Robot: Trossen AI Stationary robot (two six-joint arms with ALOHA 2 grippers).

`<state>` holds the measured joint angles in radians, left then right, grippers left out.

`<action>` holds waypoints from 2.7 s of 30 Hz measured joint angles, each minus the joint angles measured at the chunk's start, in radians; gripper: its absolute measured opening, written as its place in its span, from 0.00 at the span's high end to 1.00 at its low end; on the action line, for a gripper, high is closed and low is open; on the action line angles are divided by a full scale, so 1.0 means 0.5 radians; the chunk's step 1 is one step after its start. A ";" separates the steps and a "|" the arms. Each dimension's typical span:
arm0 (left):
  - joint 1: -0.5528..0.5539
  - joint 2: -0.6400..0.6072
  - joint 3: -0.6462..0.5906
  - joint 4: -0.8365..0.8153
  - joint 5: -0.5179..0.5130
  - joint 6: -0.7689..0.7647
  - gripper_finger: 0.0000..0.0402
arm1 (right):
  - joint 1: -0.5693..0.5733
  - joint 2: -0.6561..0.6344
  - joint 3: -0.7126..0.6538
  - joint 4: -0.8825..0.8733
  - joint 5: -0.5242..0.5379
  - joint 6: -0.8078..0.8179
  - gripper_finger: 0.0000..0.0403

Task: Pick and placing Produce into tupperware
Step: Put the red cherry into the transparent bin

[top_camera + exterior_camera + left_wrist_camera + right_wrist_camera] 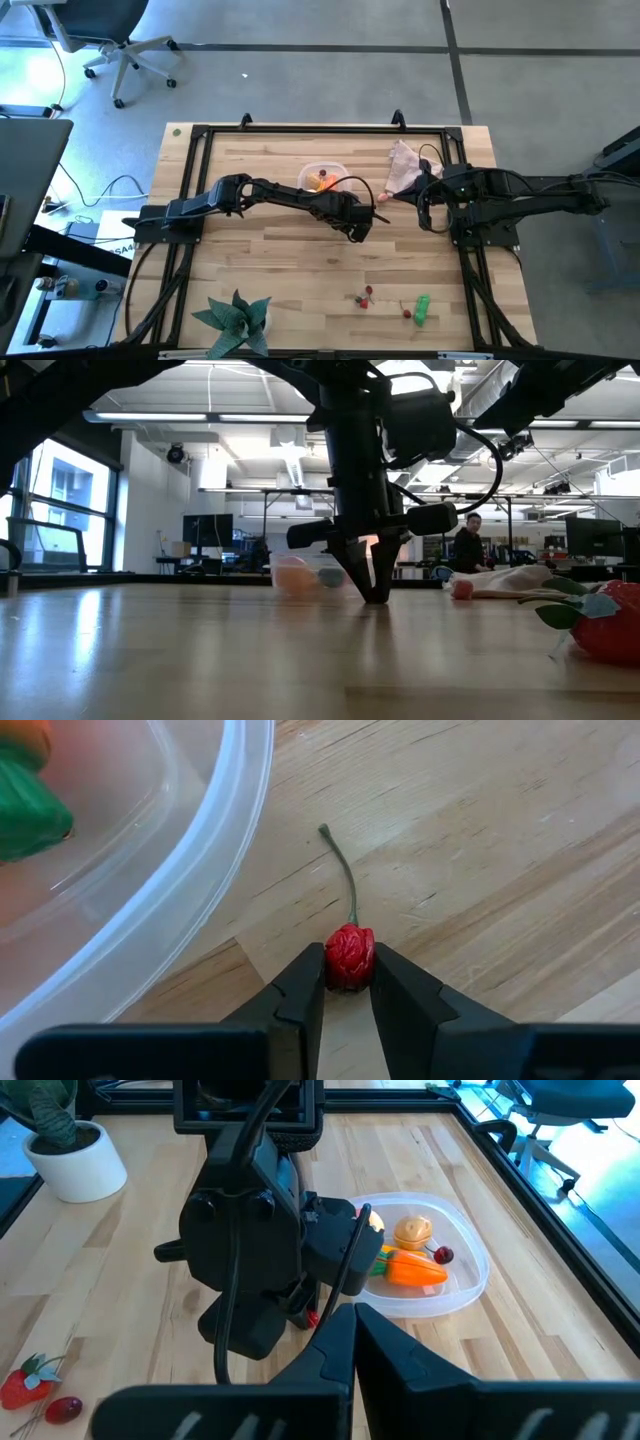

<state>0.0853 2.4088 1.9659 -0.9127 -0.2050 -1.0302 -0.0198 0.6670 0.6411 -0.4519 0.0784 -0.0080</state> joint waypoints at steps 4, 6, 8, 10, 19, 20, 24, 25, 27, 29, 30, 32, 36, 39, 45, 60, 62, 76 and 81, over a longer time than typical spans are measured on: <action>0.000 0.000 0.002 -0.002 0.001 -0.004 0.83 | 0.000 0.001 0.000 0.000 0.000 0.000 1.00; 0.000 0.011 0.053 -0.056 0.008 -0.013 0.83 | 0.000 0.000 0.000 0.000 0.000 0.000 1.00; 0.000 0.025 0.146 -0.163 0.030 -0.031 0.83 | 0.000 0.000 0.000 0.000 0.000 0.000 1.00; 0.000 0.021 0.242 -0.254 0.012 -0.037 0.83 | 0.000 0.000 0.000 0.000 0.000 0.000 1.00; 0.035 0.010 0.746 -0.818 -0.268 -0.112 0.83 | 0.000 0.000 0.000 0.000 0.000 0.000 1.00; 0.060 0.006 0.779 -0.861 -0.271 -0.112 0.83 | 0.000 0.000 0.000 0.000 0.000 0.000 1.00; 0.213 -0.090 0.727 -0.906 -0.204 -0.095 0.83 | 0.000 0.000 0.000 0.001 0.000 0.000 1.00; 0.258 -0.101 0.732 -0.931 -0.165 -0.093 0.83 | 0.000 0.000 0.000 0.001 0.000 0.000 1.00; 0.361 -0.124 0.732 -1.035 -0.081 -0.081 0.83 | 0.000 0.000 0.000 -0.002 0.000 0.000 1.00; 0.456 -0.134 0.734 -1.055 -0.005 -0.049 0.83 | 0.000 0.001 0.000 0.000 0.000 0.000 1.00; 0.505 -0.134 0.734 -1.080 0.046 -0.028 0.83 | 0.000 0.001 0.000 0.000 0.000 0.000 1.00; 0.588 -0.131 0.730 -1.114 0.145 0.013 0.83 | 0.000 0.000 0.000 -0.001 0.000 0.000 1.00; 0.679 -0.134 0.629 -1.031 0.265 0.069 0.83 | 0.000 0.001 0.000 -0.001 0.000 0.000 1.00; 0.684 -0.130 0.542 -0.950 0.283 0.067 0.83 | 0.000 0.001 0.000 -0.001 0.000 0.000 1.00; 0.680 -0.130 0.362 -0.702 0.274 0.046 0.83 | 0.000 0.000 0.000 0.000 0.000 0.000 1.00; 0.694 -0.131 0.134 -0.514 0.268 -0.005 0.83 | 0.000 0.001 0.000 0.000 0.000 0.000 1.00; 0.694 -0.131 0.134 -0.511 0.267 -0.022 0.83 | 0.000 0.000 0.000 0.000 0.001 0.000 1.00; 0.694 -0.132 0.134 -0.475 0.268 -0.063 0.81 | 0.000 0.001 0.000 0.000 0.001 0.000 1.00; 0.694 -0.132 0.134 -0.478 0.268 -0.049 0.71 | 0.000 0.000 0.000 0.000 0.001 0.000 1.00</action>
<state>0.4324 2.3428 2.0331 -1.1519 -0.0711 -1.0546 -0.0198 0.6672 0.6411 -0.4519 0.0788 -0.0080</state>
